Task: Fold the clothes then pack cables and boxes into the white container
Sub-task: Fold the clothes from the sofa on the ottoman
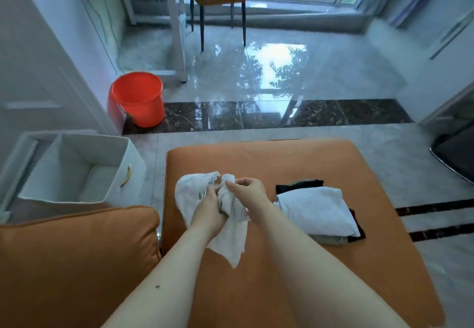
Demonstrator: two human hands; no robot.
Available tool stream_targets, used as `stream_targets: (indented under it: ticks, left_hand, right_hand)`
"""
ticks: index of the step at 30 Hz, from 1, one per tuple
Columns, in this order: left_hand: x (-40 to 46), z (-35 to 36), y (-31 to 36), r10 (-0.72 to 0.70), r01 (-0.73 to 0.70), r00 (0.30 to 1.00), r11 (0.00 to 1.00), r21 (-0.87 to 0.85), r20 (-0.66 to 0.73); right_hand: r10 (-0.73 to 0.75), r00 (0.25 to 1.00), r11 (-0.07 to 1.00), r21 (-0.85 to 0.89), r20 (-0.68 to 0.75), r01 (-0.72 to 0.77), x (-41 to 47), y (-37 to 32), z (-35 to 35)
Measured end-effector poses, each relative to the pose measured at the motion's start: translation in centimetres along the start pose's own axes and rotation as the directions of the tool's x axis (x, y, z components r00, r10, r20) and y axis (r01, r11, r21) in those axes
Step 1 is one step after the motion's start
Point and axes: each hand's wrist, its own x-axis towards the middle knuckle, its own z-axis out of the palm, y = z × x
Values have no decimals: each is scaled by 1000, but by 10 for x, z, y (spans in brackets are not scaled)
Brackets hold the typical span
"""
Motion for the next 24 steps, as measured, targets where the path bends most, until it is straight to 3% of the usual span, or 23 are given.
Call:
stream_targets:
  ticks: [5,8,11,14,16,20,24]
  left_hand:
    - [-16,-52,85,77,-115,975,977,-178,-208]
    - [-35,-83,143,47,-157,952,923,-352,-301]
    - [-57,-108,197,97,-255,945,816,-519,-311]
    - [-80,-129,247,138,-265,959,746,-611,-247]
    - [-91,-140,271,161,-262,964,729,-633,-213]
    - [-106,-156,309,230,-361,929,735,-575,-289]
    - [-111,-171,344,50,-261,946,701,-664,-319]
  right_hand:
    - [-203,975,978,59,86,199,-42,-97,-30]
    - [-348,937,935,-60,33,349,-76,-146,-62]
    - [-465,885,871,-198,-32,450,-104,-179,-91]
    - [-523,852,841,-190,-38,507,-134,-208,-111]
    - [-572,819,812,-172,-41,558,-151,-229,-122]
    - [-623,780,779,-128,-55,613,-178,-266,-138]
    - [-651,758,754,-144,-33,641,-197,-290,-147]
